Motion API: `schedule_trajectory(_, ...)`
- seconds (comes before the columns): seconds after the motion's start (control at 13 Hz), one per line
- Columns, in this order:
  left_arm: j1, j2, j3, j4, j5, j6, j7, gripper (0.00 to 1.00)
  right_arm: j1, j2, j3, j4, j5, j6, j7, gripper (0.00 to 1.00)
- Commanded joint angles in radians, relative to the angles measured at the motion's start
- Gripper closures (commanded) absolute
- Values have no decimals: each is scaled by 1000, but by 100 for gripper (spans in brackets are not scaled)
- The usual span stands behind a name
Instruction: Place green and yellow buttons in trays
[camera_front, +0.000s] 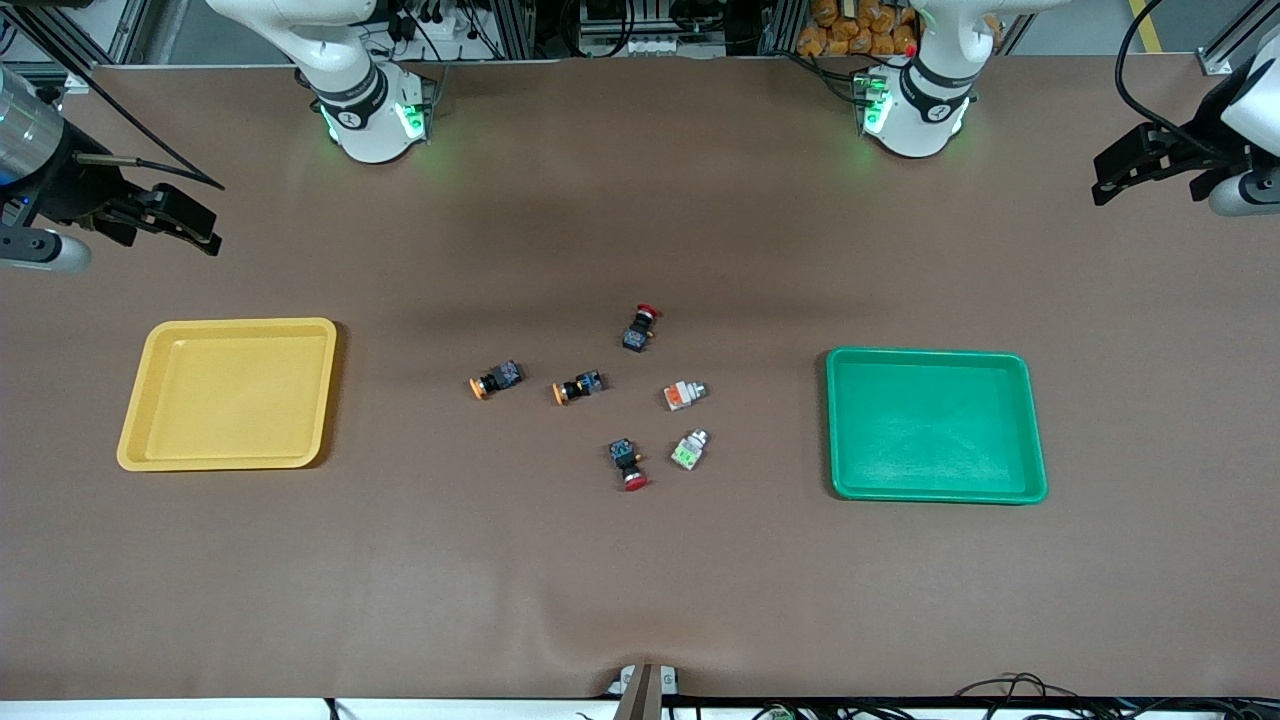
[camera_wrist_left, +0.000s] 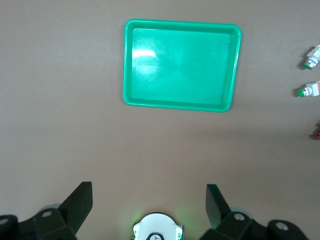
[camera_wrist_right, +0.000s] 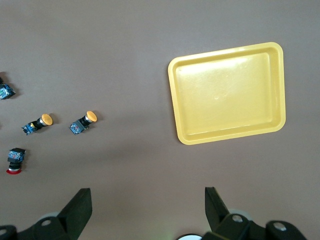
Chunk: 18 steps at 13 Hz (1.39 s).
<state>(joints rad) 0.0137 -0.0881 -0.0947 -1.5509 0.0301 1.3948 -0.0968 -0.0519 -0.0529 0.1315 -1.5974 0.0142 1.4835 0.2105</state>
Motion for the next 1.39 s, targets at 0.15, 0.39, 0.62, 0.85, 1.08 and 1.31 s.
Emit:
schedule_trajectory(0.15,5,11,4,25,-10,-19,23,0,46,-25,-55,-18,-20,-3,-6,0)
schedule_trajectory(0.39,5,16,4,22,-10,-17,35,0,43,-25,-55,-18,-20,-3,-10,0)
schedule_trajectory(0.62,3,28,4,22,-13,-16,34,0,40,-25,-53,-18,-20,-2,-11,0)
schedule_trajectory(0.85,-1,44,1,23,-16,-7,31,0,33,-24,-49,-18,-20,-3,-13,0)
schedule_trajectory(1.08,-8,60,-5,22,-16,1,20,0,30,-24,-49,-19,-20,-5,-17,0)
schedule_trajectory(1.31,-11,82,-19,22,-16,19,9,0,29,-25,-47,-19,-20,-6,-54,0)
